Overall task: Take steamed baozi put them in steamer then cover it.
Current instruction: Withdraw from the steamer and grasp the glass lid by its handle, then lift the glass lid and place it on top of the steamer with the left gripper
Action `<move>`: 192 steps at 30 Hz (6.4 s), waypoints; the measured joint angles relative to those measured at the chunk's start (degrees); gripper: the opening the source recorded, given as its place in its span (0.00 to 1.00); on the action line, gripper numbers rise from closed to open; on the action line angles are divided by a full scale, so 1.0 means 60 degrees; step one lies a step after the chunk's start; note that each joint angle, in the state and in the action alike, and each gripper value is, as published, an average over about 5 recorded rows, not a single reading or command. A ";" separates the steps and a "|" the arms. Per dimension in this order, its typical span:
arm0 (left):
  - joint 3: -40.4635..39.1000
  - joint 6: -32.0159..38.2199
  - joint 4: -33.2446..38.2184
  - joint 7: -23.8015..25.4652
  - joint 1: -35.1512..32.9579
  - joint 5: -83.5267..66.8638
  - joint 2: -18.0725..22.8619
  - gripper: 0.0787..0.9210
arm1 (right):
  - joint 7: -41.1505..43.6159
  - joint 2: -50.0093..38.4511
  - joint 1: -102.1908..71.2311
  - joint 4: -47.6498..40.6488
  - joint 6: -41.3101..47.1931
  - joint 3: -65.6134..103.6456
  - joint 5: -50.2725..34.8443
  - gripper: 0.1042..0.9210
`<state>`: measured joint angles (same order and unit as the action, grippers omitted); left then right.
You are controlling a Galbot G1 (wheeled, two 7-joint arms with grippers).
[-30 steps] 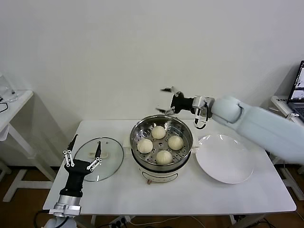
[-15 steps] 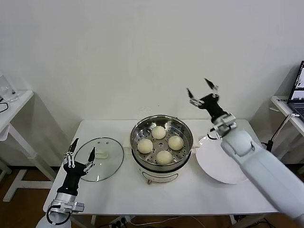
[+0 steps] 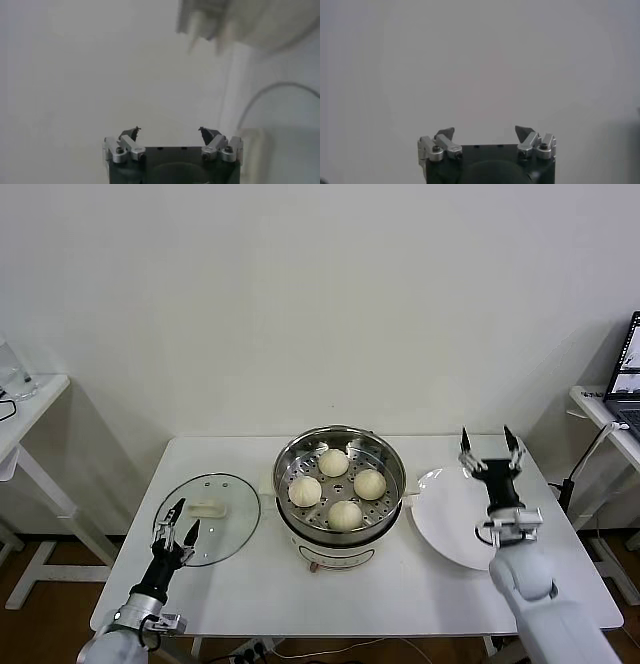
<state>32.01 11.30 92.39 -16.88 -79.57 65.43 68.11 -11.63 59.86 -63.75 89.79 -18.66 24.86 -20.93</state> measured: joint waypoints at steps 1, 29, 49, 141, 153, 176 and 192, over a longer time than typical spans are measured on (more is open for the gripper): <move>-0.0019 -0.0003 -0.0148 -0.0044 0.0094 0.0147 0.0030 0.88 | 0.0010 0.0099 -0.0155 0.0019 -0.0019 0.0097 0.0043 0.88; -0.0716 -0.0478 -0.2613 -0.0229 0.2151 0.1402 0.0355 0.88 | 0.0208 0.1180 -0.1466 -0.0132 -0.0265 0.0852 0.0609 0.88; -0.0959 -0.0797 -0.3214 -0.0049 0.2943 0.1199 0.0605 0.88 | 0.0263 0.1367 -0.1525 -0.0153 -0.0315 0.0870 0.0850 0.88; -0.6094 -0.6706 0.2531 0.5411 0.4294 0.2499 0.2435 0.13 | 0.0326 0.2130 -0.1185 -0.0755 -0.0541 0.0952 0.1465 0.88; -0.6265 -0.6982 0.1832 0.5779 0.4525 0.3290 0.3206 0.13 | 0.0342 0.2152 -0.1042 -0.0947 -0.0562 0.0955 0.1517 0.88; -0.6269 -0.6893 0.1155 0.5851 0.4582 0.4068 0.3634 0.13 | 0.0369 0.2158 -0.0913 -0.1100 -0.0594 0.0984 0.1550 0.88; -0.6215 -0.6761 0.0812 0.5767 0.4550 0.4350 0.3723 0.13 | 0.0373 0.2148 -0.0871 -0.1118 -0.0615 0.0995 0.1553 0.88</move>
<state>-5.28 -29.26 97.26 17.73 -52.27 91.53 90.45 -9.40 72.75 -68.98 83.08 -22.35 30.83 -11.62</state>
